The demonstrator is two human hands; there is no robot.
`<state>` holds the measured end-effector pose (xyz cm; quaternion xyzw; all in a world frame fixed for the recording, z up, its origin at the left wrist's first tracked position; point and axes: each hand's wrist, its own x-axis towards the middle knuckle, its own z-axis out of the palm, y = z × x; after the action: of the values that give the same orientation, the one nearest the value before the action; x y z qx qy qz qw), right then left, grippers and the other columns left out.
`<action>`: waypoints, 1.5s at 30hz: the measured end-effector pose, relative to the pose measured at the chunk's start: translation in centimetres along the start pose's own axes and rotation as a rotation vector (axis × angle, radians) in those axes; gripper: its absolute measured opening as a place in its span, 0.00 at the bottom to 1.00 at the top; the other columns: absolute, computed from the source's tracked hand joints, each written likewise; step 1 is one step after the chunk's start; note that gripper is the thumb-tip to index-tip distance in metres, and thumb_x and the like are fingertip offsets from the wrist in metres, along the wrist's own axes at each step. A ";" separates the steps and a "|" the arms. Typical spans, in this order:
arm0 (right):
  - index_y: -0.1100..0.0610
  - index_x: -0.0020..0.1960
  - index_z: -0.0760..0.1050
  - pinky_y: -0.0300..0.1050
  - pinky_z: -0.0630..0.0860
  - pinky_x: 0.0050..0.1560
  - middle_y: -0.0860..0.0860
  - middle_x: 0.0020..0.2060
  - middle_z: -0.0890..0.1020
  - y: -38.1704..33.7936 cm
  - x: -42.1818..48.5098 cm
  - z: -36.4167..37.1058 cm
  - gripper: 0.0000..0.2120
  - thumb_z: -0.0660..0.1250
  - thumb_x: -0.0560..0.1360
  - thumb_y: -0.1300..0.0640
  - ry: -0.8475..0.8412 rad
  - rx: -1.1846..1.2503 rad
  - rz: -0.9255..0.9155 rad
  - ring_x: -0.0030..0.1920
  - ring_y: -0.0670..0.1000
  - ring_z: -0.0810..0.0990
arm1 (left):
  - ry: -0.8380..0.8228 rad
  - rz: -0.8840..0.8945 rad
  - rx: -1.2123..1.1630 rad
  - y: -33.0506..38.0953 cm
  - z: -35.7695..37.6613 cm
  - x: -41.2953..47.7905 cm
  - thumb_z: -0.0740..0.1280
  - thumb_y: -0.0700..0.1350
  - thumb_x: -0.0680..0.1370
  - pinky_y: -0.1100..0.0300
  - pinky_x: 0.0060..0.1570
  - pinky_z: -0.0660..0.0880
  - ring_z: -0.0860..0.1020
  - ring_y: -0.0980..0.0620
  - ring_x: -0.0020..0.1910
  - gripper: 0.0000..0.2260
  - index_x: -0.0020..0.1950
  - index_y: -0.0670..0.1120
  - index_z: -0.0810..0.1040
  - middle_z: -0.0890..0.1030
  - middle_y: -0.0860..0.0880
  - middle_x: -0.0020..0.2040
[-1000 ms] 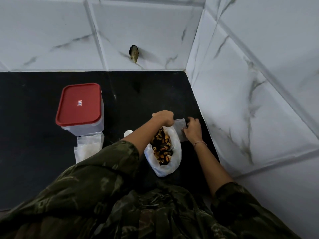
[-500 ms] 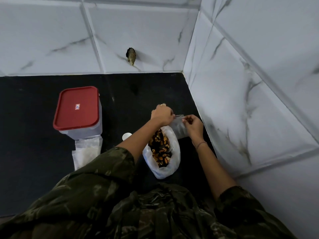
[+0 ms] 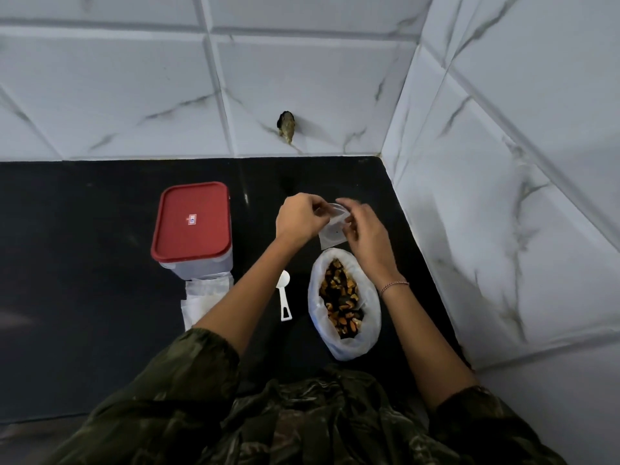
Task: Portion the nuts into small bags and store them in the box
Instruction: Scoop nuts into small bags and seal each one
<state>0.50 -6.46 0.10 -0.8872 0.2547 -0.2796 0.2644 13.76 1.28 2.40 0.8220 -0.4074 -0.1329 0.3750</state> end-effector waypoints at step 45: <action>0.55 0.67 0.65 0.43 0.72 0.42 0.54 0.48 0.79 -9.6 -2.9 6.6 0.23 0.59 0.78 0.43 -0.668 -0.497 0.024 0.46 0.52 0.79 | -0.059 0.090 -0.235 -7.9 -5.3 -9.2 0.64 0.28 0.71 0.64 0.56 0.74 0.77 0.59 0.59 0.19 0.47 0.52 0.82 0.80 0.57 0.56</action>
<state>5.49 4.44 0.29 -0.9628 0.2251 0.0969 0.1135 15.16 14.12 -0.51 0.7489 -0.4364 -0.1869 0.4624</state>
